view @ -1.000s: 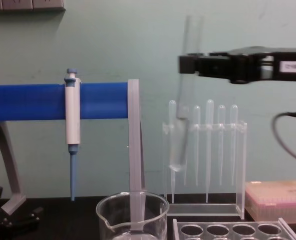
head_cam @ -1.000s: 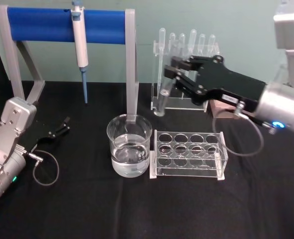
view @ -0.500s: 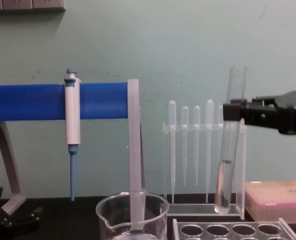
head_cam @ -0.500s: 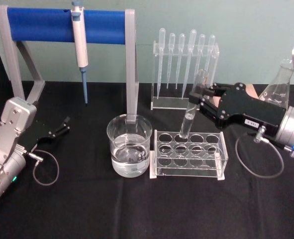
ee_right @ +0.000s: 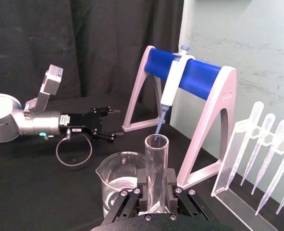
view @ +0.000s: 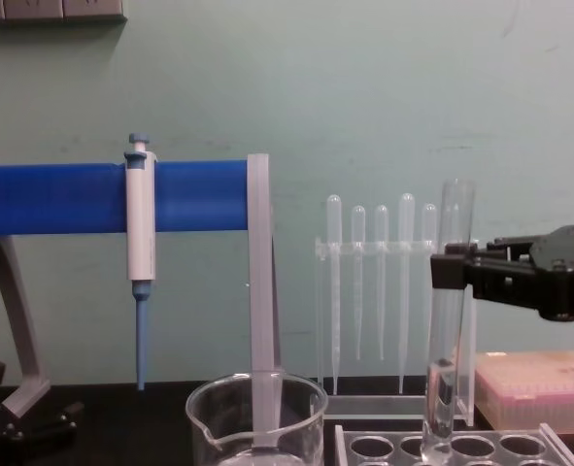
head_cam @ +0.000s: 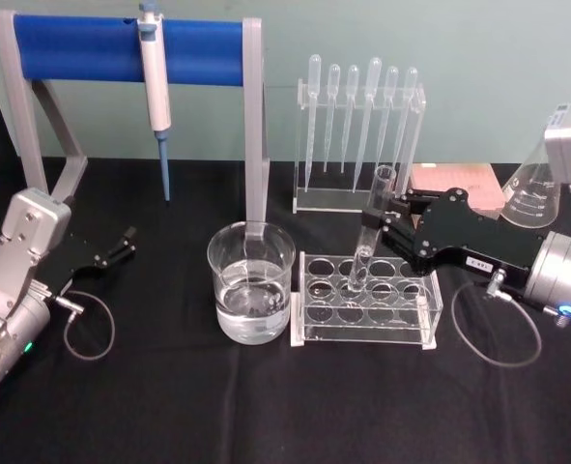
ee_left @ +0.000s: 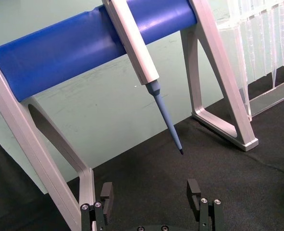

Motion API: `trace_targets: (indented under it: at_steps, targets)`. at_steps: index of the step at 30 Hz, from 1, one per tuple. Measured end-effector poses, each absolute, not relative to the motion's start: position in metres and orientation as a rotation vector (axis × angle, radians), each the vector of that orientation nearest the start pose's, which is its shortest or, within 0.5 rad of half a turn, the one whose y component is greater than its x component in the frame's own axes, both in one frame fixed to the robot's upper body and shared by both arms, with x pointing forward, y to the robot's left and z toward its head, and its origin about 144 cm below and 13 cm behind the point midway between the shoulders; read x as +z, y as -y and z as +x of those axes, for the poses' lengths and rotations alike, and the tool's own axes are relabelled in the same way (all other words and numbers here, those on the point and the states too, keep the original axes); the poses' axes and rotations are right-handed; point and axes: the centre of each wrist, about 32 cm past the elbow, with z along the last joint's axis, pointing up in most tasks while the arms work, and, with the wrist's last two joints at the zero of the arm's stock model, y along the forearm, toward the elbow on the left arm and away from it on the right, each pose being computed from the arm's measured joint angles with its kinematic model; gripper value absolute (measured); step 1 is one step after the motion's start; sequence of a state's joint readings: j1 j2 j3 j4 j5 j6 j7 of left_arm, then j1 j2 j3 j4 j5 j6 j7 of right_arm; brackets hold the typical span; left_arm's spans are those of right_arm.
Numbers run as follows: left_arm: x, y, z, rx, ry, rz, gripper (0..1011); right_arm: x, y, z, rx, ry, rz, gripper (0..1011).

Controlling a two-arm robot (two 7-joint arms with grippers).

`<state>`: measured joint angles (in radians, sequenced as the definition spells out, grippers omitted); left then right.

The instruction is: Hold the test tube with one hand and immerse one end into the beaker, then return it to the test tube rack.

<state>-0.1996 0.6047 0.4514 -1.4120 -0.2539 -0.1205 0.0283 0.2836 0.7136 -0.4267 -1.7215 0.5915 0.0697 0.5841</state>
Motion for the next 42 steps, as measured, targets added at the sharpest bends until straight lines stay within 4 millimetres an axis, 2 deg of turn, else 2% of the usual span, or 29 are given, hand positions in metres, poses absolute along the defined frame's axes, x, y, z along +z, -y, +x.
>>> trace_targets:
  at_steps: [42]
  targets:
    - [1.14,-0.31,0.489,1.248,0.285,0.304,1000,1.22,0.287,0.493,-0.602,0.105,-0.119,222]
